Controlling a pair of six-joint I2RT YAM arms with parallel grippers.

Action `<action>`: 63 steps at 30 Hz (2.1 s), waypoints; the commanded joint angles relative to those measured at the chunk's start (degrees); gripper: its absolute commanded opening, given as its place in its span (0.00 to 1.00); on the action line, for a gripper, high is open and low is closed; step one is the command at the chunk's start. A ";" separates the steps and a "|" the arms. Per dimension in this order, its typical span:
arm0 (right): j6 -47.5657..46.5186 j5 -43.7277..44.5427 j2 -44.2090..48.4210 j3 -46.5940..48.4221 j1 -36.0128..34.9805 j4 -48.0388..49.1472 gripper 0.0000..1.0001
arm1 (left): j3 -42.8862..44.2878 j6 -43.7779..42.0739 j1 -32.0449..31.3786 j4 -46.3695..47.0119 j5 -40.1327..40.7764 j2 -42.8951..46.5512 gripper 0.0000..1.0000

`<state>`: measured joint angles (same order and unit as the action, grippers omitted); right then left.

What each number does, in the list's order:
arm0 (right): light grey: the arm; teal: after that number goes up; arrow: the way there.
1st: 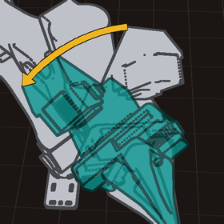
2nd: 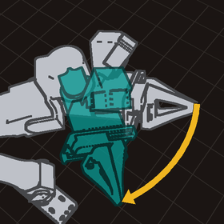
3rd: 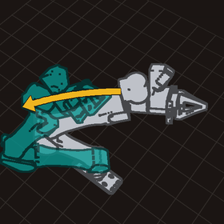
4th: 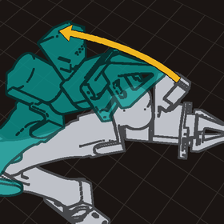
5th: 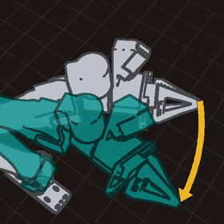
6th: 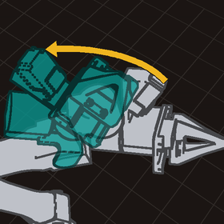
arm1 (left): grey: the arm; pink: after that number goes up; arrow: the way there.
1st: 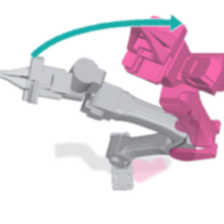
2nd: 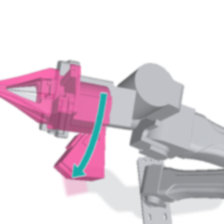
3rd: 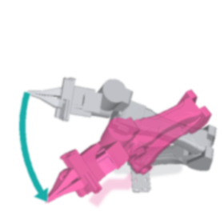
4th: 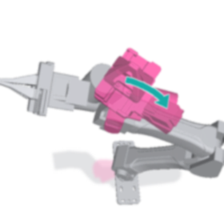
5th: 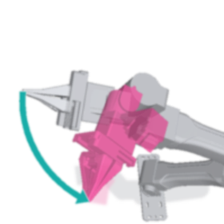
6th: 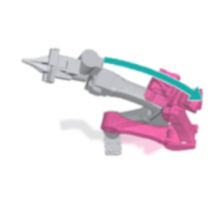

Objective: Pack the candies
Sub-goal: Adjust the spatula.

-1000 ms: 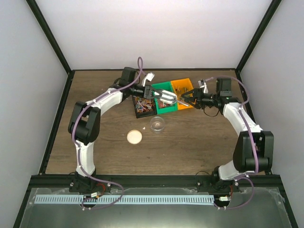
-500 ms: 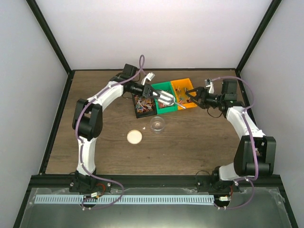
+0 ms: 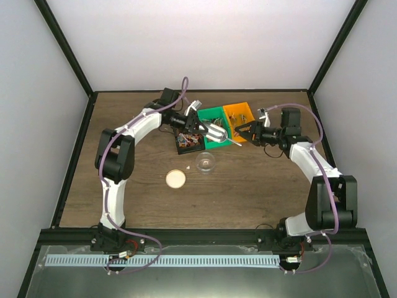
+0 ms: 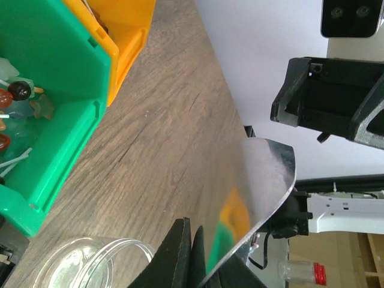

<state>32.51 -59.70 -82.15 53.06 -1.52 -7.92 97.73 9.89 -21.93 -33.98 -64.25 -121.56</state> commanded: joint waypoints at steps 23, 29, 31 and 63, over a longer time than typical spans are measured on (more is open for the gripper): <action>7.04 3.69 0.45 -6.20 -4.11 10.91 0.50 | -12.54 26.19 0.03 30.36 -2.91 4.80 0.04; 7.32 4.44 -1.02 -6.22 -4.11 11.77 0.54 | -12.72 26.29 -0.03 30.72 -3.26 5.45 0.04; 7.71 4.14 -1.32 -6.15 -4.13 12.27 0.52 | -12.87 26.59 0.00 30.79 -3.12 5.35 0.04; 5.64 3.70 -2.25 -5.95 -4.28 11.42 0.33 | -14.76 32.38 0.10 37.62 -4.04 4.60 0.04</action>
<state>38.24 -55.79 -83.55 47.31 -5.48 3.68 82.70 42.15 -22.06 1.54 -66.35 -118.63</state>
